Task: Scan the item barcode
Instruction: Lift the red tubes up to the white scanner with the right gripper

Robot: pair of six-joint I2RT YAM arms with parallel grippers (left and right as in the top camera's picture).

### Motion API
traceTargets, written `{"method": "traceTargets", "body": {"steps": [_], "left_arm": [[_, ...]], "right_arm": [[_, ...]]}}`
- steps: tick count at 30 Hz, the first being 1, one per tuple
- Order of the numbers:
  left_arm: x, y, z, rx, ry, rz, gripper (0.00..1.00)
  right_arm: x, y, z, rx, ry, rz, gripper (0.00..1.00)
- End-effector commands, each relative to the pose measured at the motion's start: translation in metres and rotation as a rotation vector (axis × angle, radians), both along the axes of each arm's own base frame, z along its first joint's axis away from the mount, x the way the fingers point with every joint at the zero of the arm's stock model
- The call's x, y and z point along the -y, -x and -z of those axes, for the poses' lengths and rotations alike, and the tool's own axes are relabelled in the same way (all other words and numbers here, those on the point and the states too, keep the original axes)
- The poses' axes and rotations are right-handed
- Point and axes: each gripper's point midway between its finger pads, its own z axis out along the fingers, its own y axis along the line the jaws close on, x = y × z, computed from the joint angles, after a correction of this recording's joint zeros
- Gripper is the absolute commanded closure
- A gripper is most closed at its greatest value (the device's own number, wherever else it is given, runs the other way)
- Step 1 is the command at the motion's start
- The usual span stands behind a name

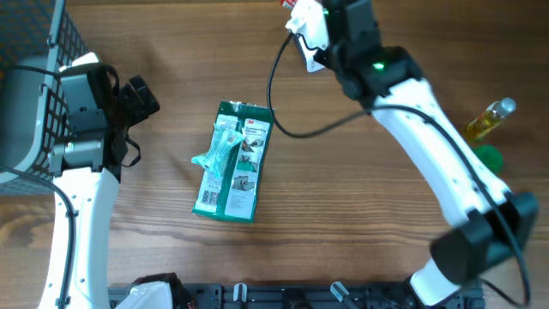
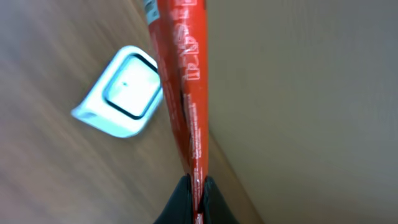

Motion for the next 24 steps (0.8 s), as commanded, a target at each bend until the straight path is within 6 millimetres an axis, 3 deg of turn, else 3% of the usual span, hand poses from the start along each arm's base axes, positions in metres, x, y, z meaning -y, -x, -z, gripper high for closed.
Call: {"method": "traceTargets", "body": {"steps": [1,5,11,24], "left_arm": [[-0.004,-0.001,-0.004,0.007,-0.014,-0.006,0.00],[-0.004,-0.001,-0.004,0.007,-0.014,-0.006,0.00],[-0.004,-0.001,-0.004,0.007,-0.014,-0.006,0.00],[-0.004,-0.001,-0.004,0.007,-0.014,-0.006,0.00]], "right_arm": [[0.027,-0.028,0.024,0.053,0.164,0.177,0.96],[0.029,-0.048,0.052,0.087,0.204,0.245,0.96],[0.031,-0.059,0.086,0.081,0.249,0.288,0.96],[0.043,-0.066,0.146,0.046,0.354,0.367,0.96]]}}
